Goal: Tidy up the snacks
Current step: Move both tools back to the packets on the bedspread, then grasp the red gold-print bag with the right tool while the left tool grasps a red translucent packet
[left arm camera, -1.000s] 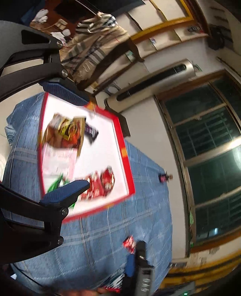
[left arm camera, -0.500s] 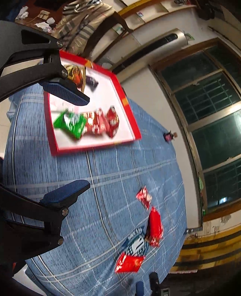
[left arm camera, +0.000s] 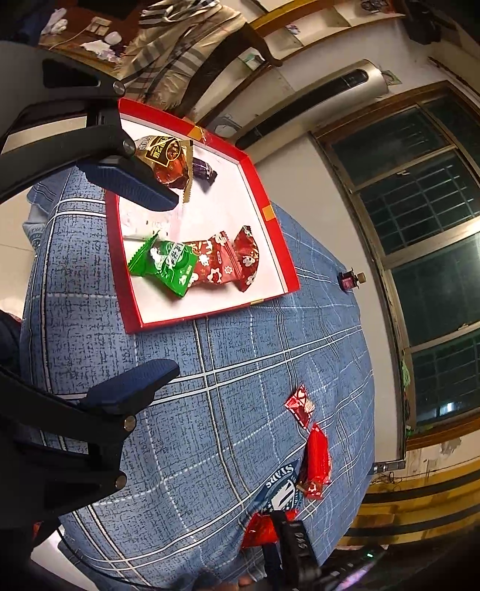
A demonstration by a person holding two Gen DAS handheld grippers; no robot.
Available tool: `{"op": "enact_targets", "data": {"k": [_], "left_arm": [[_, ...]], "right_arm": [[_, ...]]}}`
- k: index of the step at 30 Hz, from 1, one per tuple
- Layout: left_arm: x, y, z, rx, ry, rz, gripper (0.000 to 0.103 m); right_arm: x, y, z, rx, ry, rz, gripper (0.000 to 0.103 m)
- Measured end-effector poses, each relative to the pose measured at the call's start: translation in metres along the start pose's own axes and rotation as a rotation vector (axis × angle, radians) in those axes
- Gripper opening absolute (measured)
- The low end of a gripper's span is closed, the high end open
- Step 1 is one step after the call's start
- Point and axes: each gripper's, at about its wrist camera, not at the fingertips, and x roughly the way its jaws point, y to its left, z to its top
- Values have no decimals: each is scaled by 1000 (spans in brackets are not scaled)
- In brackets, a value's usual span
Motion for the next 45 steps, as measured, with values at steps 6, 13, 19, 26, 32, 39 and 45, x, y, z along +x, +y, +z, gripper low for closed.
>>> {"op": "enact_targets", "data": {"k": [6,13,19,26,32,39,45], "left_arm": [[3,1,12,-23,31,-59,83],[20,-19,48,-66,147,-195,83],[55,-56,113,-166,264,-311,83],[121,-128,188,-246,397,-278,83],[169,-182,217,-288,512,-229,83],[200,-207,224,-378,606,-250,82],[221,-218,218,-441,681,-323,82]], "right_arm": [[12,-4,18,-138,-32,-18,57],[26,-59,65,-56,-62,61,52],[30,-77,69,-31,-138,168,50],[31,-67,67,-79,-142,125,52],[33,-66,68,-84,-133,118,52],[34,-64,69,-90,-125,114,54],[35,-61,69,-105,-123,108,58]]}}
